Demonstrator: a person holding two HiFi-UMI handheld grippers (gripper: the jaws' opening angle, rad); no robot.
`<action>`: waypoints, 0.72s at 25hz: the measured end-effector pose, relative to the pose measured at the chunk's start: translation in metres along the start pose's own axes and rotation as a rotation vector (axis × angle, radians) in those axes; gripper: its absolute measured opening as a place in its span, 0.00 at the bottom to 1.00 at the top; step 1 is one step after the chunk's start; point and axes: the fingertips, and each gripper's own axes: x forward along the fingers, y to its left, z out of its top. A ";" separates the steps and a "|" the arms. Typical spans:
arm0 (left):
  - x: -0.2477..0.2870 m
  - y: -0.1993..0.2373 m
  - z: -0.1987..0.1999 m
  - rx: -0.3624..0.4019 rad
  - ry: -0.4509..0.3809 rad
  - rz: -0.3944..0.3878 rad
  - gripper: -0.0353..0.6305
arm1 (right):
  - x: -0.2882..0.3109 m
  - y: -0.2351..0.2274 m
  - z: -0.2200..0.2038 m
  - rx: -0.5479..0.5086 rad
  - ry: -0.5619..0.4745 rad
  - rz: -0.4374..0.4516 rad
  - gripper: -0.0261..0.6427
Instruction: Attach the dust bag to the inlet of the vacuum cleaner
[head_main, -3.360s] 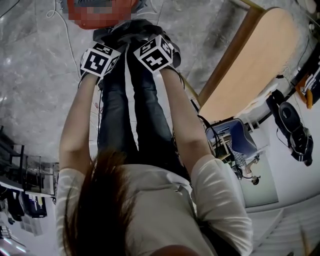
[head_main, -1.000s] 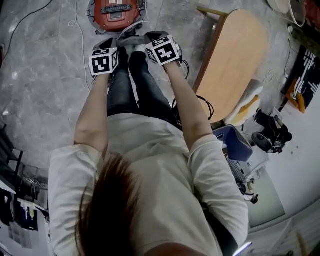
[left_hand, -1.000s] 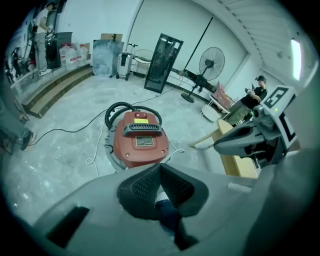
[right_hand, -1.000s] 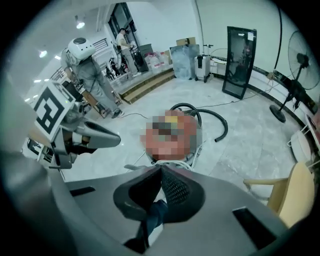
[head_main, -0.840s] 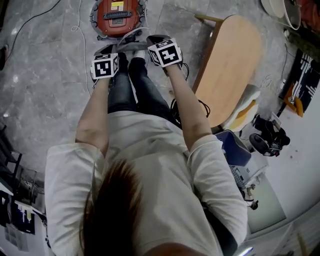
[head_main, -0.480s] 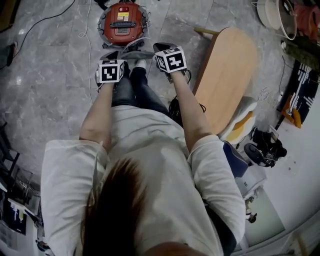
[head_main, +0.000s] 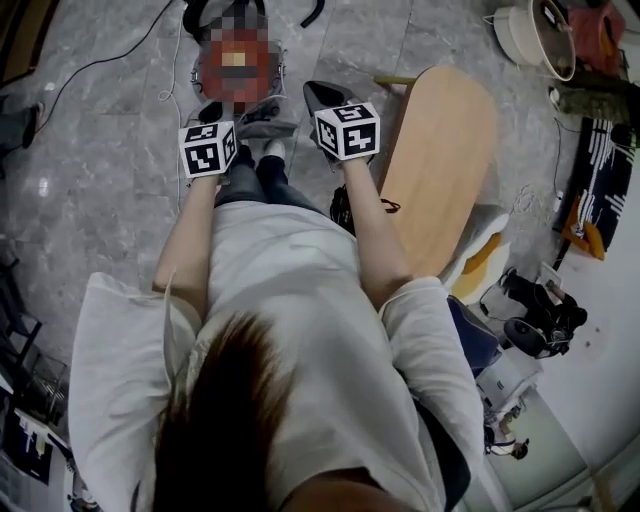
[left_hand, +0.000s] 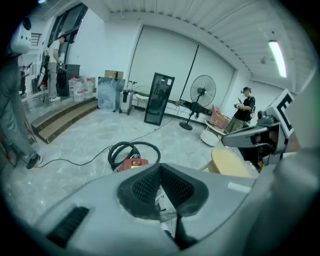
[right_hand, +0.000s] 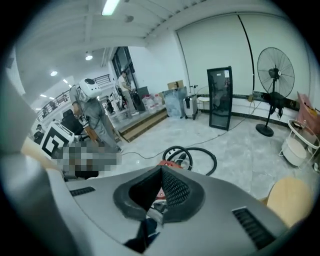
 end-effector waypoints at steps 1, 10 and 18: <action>-0.004 -0.006 0.009 0.014 -0.020 -0.006 0.08 | -0.009 0.001 0.009 -0.003 -0.027 0.004 0.04; -0.049 -0.067 0.079 0.085 -0.189 -0.086 0.08 | -0.079 0.018 0.064 -0.019 -0.211 0.042 0.04; -0.118 -0.101 0.158 0.047 -0.393 -0.140 0.08 | -0.146 0.033 0.110 0.010 -0.433 0.099 0.04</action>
